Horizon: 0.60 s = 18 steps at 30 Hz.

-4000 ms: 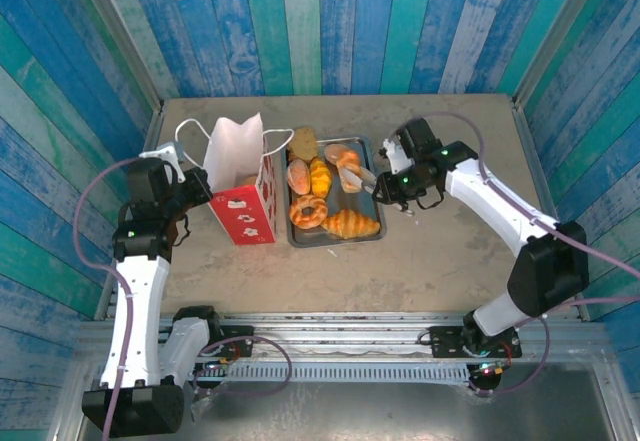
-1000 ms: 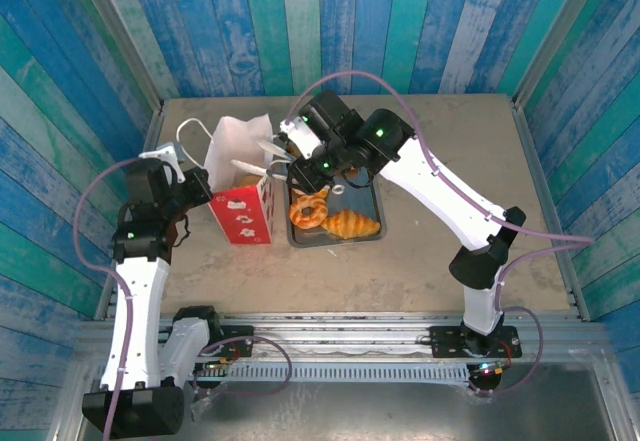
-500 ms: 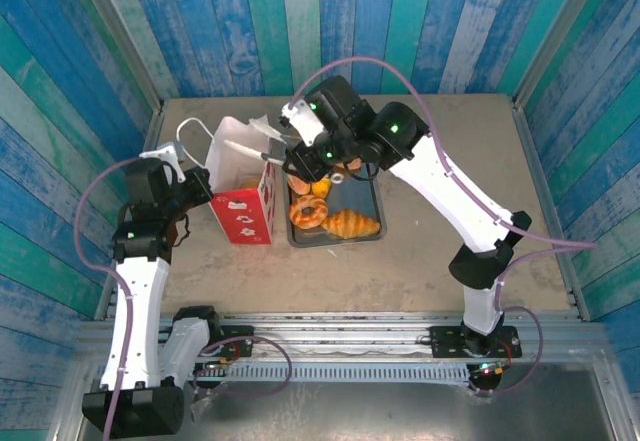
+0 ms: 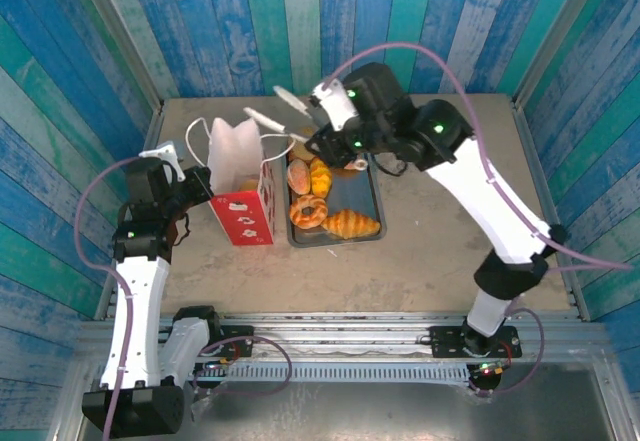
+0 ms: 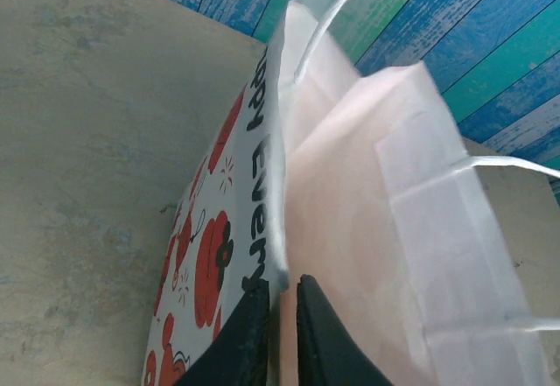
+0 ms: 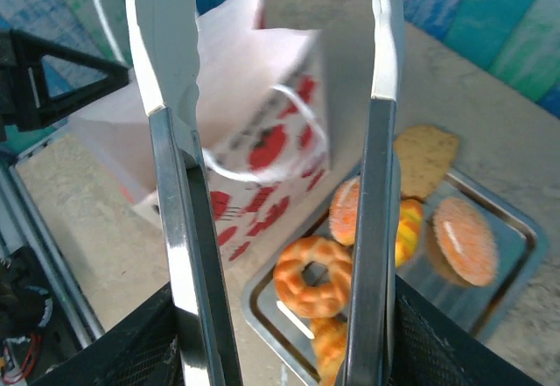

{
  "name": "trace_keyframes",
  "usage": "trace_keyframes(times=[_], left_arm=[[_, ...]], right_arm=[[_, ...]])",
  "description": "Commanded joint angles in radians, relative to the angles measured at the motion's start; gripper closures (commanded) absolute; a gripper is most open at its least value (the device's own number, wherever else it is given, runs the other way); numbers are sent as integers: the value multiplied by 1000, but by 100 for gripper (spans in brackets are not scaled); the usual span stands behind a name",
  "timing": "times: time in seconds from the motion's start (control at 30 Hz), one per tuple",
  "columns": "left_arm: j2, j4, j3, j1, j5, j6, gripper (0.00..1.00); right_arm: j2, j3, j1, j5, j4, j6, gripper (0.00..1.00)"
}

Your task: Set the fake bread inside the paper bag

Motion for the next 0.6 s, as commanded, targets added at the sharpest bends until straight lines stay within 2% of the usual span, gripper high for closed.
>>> trace_keyframes(times=[0.0,0.1,0.3,0.47,0.57], left_arm=[[-3,26,14,2,-2,5,82],[-9,21,19,3,-12,7,76],[-36,16,25,3,-43,3,54],[-76,36,16,2,-65,-4,50],[-110,75,-11,3,-78,-19,41]], right_arm=[[-121,-96,-73,12,57,19,44],[-198,-218,-140,-23,78,28,43],[-321,-481,-287,-135,134,73,43],[-365,-656,-327,-162,157,96,43],[-368,-735,-334,-163,172,110,43]])
